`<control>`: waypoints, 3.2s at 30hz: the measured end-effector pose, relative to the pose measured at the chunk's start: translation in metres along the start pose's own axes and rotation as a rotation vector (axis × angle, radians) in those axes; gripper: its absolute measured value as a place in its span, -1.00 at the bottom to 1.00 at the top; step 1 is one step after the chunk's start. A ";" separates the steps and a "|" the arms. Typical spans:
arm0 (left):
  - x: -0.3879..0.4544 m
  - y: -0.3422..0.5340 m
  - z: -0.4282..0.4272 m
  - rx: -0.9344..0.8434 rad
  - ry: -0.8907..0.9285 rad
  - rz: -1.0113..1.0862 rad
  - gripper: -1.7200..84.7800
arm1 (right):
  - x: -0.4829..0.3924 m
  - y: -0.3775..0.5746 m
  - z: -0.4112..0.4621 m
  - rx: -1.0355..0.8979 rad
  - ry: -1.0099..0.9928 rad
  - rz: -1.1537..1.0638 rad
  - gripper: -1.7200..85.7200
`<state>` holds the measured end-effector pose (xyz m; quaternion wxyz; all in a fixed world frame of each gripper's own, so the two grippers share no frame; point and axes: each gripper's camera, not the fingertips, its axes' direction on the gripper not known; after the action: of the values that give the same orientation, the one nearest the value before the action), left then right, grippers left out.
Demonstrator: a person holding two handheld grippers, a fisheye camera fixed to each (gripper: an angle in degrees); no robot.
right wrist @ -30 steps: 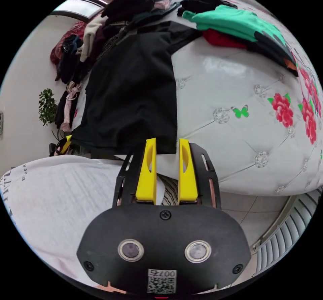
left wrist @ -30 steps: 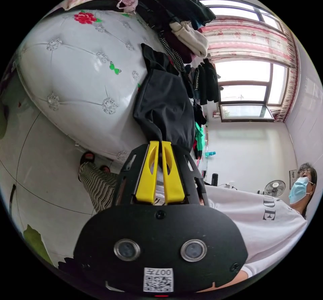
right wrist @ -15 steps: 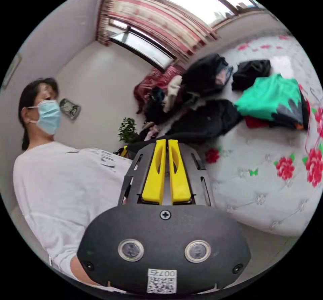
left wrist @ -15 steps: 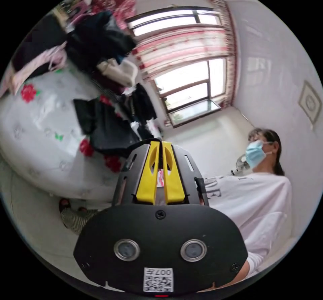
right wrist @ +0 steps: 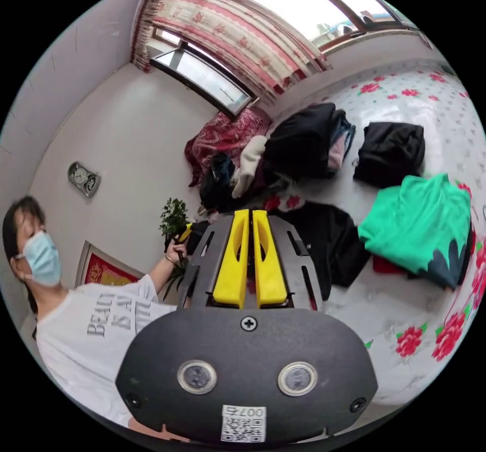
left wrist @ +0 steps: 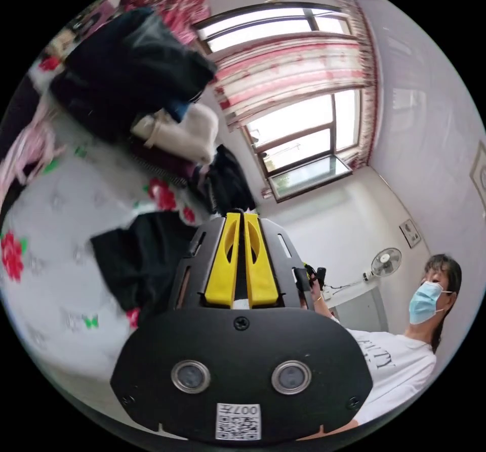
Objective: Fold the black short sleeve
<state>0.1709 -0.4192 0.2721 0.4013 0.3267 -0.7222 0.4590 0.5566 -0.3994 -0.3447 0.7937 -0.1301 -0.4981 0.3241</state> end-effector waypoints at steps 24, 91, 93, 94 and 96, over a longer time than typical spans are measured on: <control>0.051 0.118 -0.096 -0.078 0.008 0.202 -0.98 | -0.017 0.113 -0.036 -0.076 0.081 -0.203 -0.97; -0.187 0.029 -0.064 -0.311 -0.623 -0.211 -0.83 | 0.267 -0.037 0.215 -0.460 0.546 0.191 -0.88; -0.192 0.015 -0.070 -0.266 -0.594 -0.195 -0.81 | 0.254 -0.056 0.232 -0.411 0.560 0.099 -0.87; -0.198 0.003 -0.070 -0.236 -0.554 -0.191 -0.79 | 0.251 -0.062 0.241 -0.408 0.545 0.076 -0.86; -0.211 -0.015 -0.068 -0.192 -0.504 -0.202 -0.75 | 0.240 -0.090 0.288 -0.425 0.476 -0.018 -0.86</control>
<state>0.3006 -0.3403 0.1096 0.2819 0.4610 -0.8033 0.2505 0.4097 -0.3464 0.0079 0.8457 -0.3607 -0.3564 0.1662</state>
